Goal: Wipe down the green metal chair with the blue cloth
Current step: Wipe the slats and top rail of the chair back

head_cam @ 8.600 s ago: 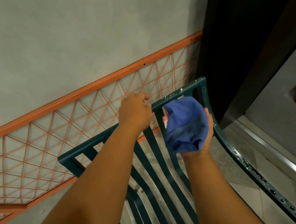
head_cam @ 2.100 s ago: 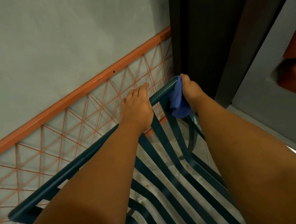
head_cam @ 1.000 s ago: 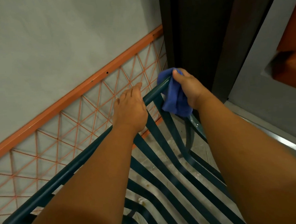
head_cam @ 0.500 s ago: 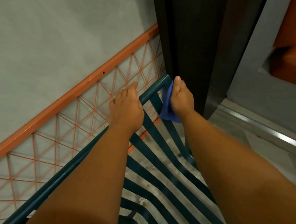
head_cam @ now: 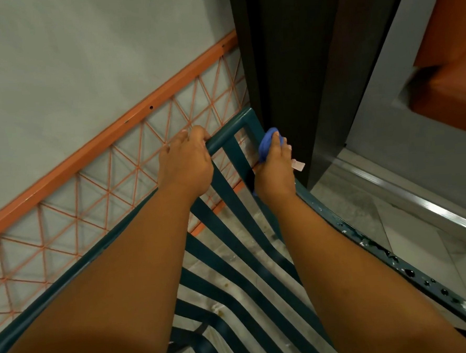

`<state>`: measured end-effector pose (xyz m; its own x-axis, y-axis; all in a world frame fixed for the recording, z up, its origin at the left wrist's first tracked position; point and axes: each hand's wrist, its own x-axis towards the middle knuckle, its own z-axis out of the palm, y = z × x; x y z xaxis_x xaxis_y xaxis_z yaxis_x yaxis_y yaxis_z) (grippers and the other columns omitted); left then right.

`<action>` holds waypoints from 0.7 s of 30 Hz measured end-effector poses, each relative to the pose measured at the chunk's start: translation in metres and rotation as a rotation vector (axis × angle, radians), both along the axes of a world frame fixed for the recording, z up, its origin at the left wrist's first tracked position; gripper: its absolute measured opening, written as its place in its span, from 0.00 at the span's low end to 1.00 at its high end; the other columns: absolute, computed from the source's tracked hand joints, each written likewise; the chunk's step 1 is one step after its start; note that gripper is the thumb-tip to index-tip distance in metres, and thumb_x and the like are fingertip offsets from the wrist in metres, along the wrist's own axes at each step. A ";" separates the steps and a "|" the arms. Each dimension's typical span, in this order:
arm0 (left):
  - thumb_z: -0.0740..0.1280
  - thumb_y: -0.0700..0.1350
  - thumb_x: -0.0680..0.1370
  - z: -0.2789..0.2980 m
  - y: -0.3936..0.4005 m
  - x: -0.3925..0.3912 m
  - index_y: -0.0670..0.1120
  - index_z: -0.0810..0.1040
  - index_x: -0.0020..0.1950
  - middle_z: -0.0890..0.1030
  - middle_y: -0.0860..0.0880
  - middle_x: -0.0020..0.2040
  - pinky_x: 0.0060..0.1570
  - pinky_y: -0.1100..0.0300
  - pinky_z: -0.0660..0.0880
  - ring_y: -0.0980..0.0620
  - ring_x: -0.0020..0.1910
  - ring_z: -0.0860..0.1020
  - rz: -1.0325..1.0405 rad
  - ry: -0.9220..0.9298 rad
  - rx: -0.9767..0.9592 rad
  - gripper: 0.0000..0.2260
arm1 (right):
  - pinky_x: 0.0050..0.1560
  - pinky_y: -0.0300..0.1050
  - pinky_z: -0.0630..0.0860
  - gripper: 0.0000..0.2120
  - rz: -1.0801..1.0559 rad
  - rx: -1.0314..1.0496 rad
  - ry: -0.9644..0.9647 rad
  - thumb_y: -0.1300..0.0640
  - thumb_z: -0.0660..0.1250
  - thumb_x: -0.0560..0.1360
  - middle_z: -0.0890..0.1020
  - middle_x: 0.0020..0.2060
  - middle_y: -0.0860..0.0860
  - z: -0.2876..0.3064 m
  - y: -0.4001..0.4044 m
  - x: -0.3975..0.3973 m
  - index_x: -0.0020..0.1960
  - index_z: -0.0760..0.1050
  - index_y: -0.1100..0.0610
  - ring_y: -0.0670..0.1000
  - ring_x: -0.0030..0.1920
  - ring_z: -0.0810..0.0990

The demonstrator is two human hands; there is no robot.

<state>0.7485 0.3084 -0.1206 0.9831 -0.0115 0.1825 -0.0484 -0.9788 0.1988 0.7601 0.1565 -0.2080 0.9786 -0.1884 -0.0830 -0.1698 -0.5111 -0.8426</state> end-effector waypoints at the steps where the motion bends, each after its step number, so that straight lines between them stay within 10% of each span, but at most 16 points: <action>1: 0.52 0.43 0.81 0.000 0.001 0.000 0.50 0.70 0.59 0.76 0.46 0.60 0.61 0.44 0.68 0.44 0.59 0.74 0.000 -0.008 0.000 0.11 | 0.74 0.51 0.49 0.42 0.014 -0.035 -0.056 0.70 0.61 0.76 0.43 0.78 0.54 0.002 0.004 -0.004 0.78 0.40 0.52 0.56 0.77 0.42; 6: 0.52 0.43 0.81 0.000 0.001 0.001 0.49 0.70 0.60 0.78 0.46 0.55 0.57 0.46 0.70 0.44 0.52 0.76 0.001 0.000 0.020 0.11 | 0.74 0.49 0.43 0.41 0.057 -0.271 -0.170 0.71 0.59 0.76 0.38 0.78 0.52 -0.028 -0.004 -0.039 0.78 0.37 0.54 0.55 0.76 0.35; 10: 0.53 0.44 0.81 0.001 0.000 0.001 0.49 0.70 0.60 0.78 0.46 0.53 0.55 0.46 0.71 0.44 0.49 0.76 0.007 -0.002 0.029 0.11 | 0.74 0.48 0.44 0.42 -0.041 -0.015 0.047 0.69 0.62 0.76 0.42 0.78 0.54 -0.016 -0.004 -0.012 0.78 0.39 0.55 0.55 0.77 0.40; 14: 0.53 0.43 0.81 0.002 -0.001 0.000 0.48 0.70 0.61 0.78 0.46 0.53 0.56 0.46 0.71 0.44 0.49 0.76 0.013 0.005 0.023 0.11 | 0.70 0.41 0.36 0.43 0.071 -0.039 -0.174 0.69 0.66 0.75 0.42 0.78 0.53 -0.011 0.003 -0.016 0.78 0.40 0.56 0.54 0.76 0.37; 21: 0.54 0.43 0.81 0.004 -0.003 0.000 0.48 0.71 0.61 0.78 0.46 0.51 0.55 0.46 0.71 0.45 0.48 0.76 0.009 -0.002 0.016 0.11 | 0.76 0.56 0.48 0.37 -0.040 -0.145 0.043 0.65 0.61 0.78 0.47 0.78 0.54 -0.028 -0.020 -0.025 0.79 0.43 0.54 0.55 0.78 0.45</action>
